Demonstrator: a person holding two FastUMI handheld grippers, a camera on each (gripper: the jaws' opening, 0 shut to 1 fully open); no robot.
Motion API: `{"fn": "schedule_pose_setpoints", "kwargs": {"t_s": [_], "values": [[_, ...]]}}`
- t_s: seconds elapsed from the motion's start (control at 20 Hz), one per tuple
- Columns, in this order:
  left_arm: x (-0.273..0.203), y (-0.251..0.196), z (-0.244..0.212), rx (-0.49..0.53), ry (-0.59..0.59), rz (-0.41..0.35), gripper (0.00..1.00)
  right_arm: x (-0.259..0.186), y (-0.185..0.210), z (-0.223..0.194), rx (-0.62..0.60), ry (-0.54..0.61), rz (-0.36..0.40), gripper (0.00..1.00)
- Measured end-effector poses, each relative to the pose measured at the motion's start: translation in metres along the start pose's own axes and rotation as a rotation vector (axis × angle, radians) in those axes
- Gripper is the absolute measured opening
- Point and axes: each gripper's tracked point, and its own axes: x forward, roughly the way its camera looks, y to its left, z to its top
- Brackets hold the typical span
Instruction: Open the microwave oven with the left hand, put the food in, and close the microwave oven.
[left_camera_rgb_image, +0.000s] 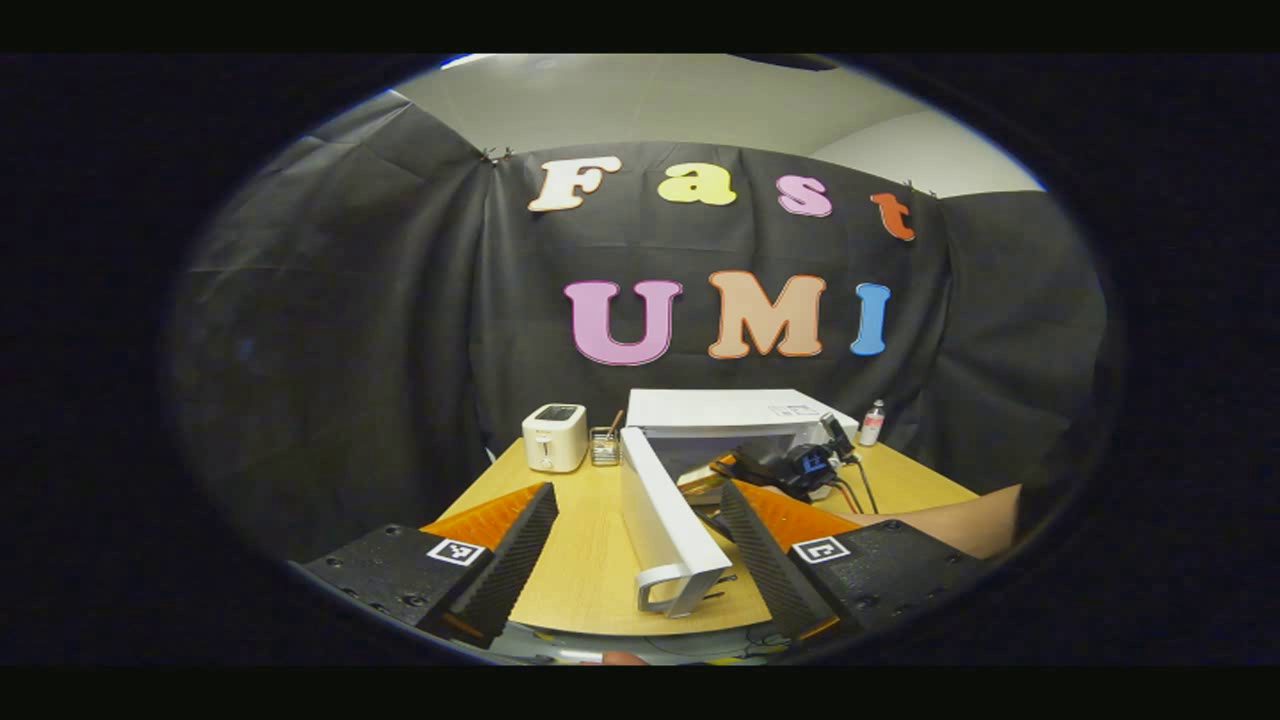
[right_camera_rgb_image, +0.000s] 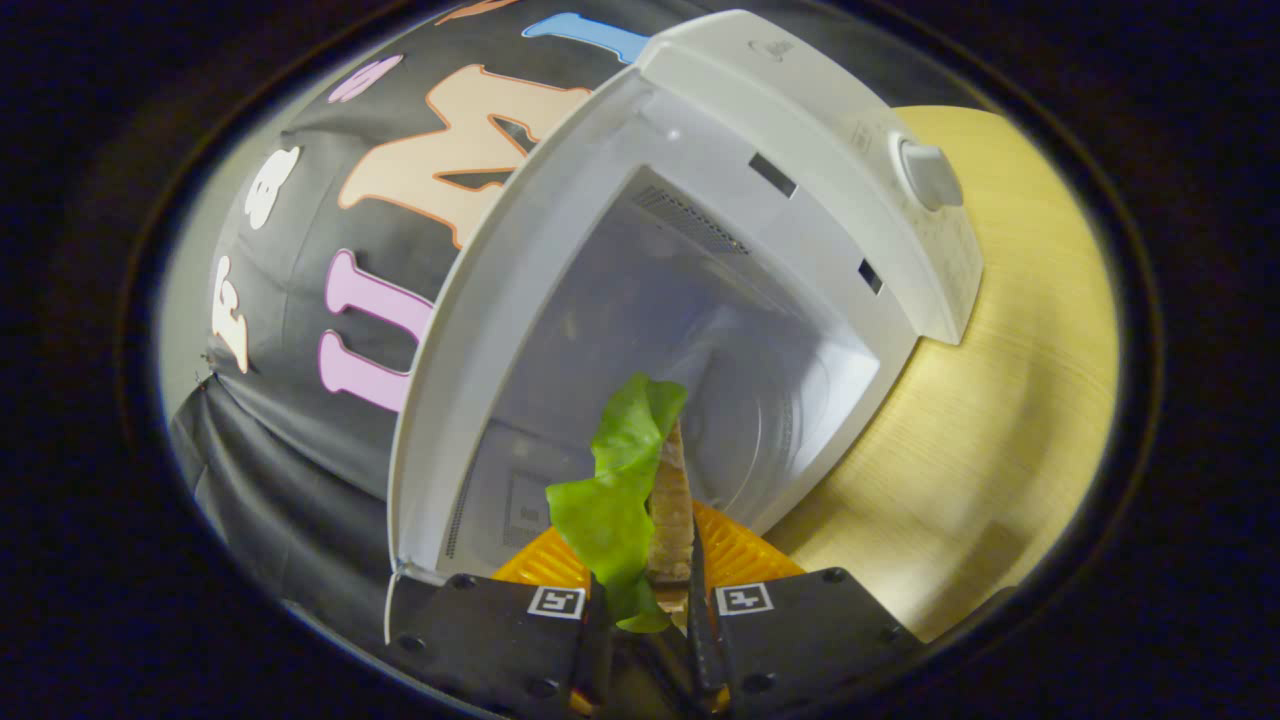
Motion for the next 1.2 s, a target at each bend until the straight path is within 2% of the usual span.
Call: {"fn": "schedule_pose_setpoints", "kwargs": {"t_s": [0.3, 0.6, 0.65, 0.75, 0.85, 0.9, 1.0, 1.05, 1.2], "values": [[0.000, 0.022, 0.001, 0.009, 0.011, 0.051, 0.96, 0.041, 0.006, 0.011, 0.096, -0.081, -0.011, 0.33], [0.001, 0.029, -0.006, -0.010, 0.034, 0.071, 0.96, 0.066, 0.010, 0.011, 0.079, -0.116, -0.004, 0.33], [0.001, 0.031, -0.004, -0.016, 0.027, 0.077, 0.96, 0.069, 0.005, 0.009, 0.054, -0.128, -0.024, 0.29], [0.002, 0.034, -0.002, -0.007, 0.018, 0.089, 0.95, 0.065, -0.016, 0.016, -0.021, -0.161, -0.108, 0.51], [0.003, 0.037, -0.001, 0.005, 0.014, 0.093, 0.95, 0.071, -0.024, 0.022, -0.077, -0.182, -0.132, 0.73], [0.004, 0.037, -0.001, 0.006, 0.013, 0.092, 0.95, 0.071, -0.022, 0.020, -0.112, -0.186, -0.148, 0.70], [0.006, 0.036, -0.002, -0.002, 0.015, 0.088, 0.94, 0.069, -0.017, 0.020, -0.198, -0.186, -0.163, 0.74], [0.006, 0.036, -0.002, -0.005, 0.016, 0.087, 0.94, 0.070, -0.013, 0.020, -0.243, -0.187, -0.154, 0.82], [0.006, 0.037, -0.004, -0.019, 0.016, 0.083, 0.94, 0.063, -0.009, 0.029, -0.323, -0.203, -0.141, 0.85]]}}
